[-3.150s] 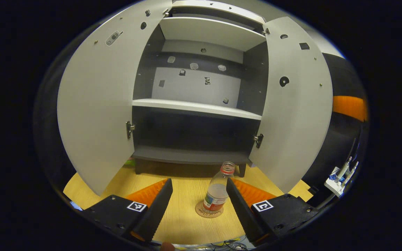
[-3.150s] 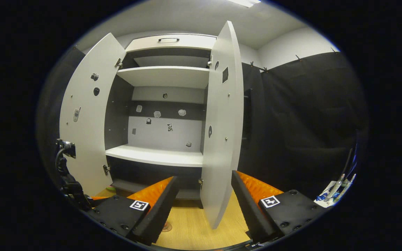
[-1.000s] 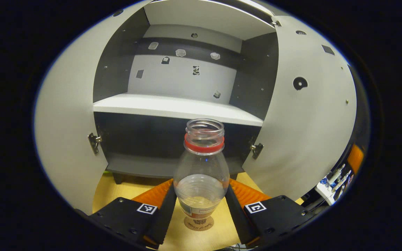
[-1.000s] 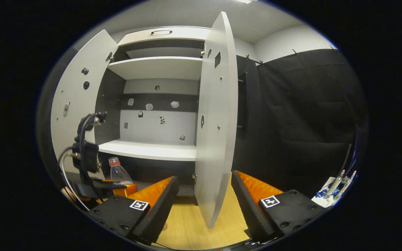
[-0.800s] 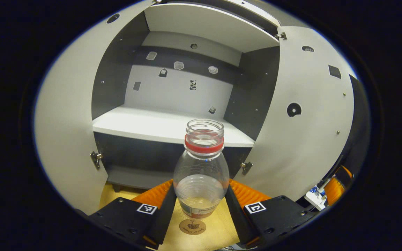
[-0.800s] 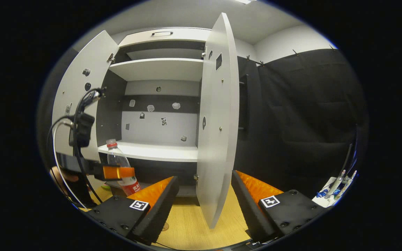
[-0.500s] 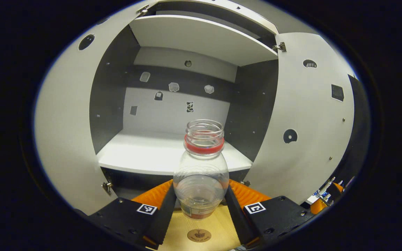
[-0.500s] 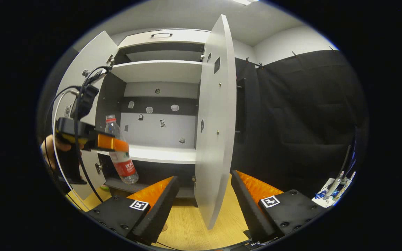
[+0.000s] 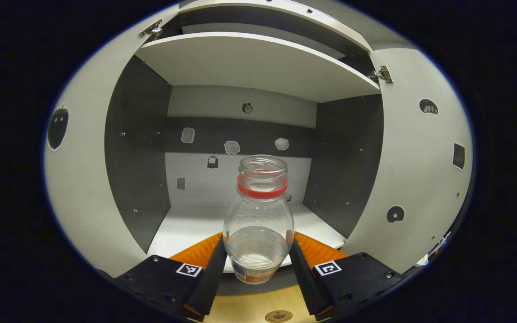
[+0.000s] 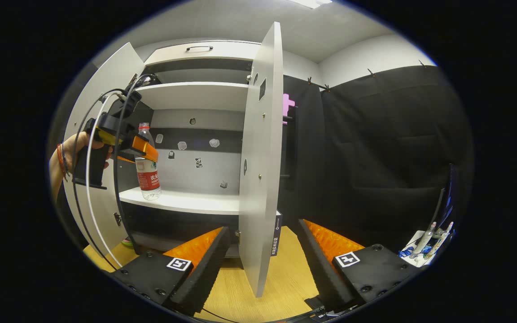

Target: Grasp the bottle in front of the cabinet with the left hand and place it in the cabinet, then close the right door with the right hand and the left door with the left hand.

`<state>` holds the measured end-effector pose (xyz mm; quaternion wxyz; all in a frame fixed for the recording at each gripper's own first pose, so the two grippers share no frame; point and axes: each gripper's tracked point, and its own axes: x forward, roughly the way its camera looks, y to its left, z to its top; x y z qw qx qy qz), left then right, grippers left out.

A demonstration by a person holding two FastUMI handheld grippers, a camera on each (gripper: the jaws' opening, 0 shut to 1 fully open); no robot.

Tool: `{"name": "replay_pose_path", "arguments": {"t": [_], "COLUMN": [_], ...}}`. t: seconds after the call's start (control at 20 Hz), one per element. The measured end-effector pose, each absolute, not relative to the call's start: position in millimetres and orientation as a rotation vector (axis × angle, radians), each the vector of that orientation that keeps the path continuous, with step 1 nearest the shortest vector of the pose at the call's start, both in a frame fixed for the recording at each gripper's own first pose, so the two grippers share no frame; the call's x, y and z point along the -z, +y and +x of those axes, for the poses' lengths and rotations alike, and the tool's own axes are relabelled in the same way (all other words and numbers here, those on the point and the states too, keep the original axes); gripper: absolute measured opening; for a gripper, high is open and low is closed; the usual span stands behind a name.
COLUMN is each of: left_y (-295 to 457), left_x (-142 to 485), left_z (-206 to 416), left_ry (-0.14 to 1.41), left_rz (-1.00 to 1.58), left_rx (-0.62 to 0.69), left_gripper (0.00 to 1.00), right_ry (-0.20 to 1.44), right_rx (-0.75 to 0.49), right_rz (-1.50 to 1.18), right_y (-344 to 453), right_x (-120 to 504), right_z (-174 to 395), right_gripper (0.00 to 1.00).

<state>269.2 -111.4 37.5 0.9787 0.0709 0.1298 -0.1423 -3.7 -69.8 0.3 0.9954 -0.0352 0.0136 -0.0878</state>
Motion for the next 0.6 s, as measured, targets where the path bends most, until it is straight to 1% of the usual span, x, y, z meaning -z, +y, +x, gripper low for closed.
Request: {"name": "replay_pose_path", "arguments": {"t": [0.1,0.3,0.6], "left_y": [-111.3,-123.7,-129.5], "left_x": [-33.8,-17.8,4.0], "left_z": [288.1,310.7,331.0], "left_ry": [0.265,0.303,0.354], "left_rz": [0.181,0.172,0.167], "left_rx": [0.259,0.264,0.244], "left_gripper": [0.76,0.76,0.77], "right_ry": [0.030,0.041,0.042], "right_rx": [0.186,0.214,0.239], "right_rz": [-0.071,-0.065,-0.063], "right_y": [-73.8,-84.5,-91.8], "right_x": [0.8,3.8,2.6], "right_z": [-3.6,-5.5,-6.0], "right_gripper": [1.00,1.00,1.00]}}
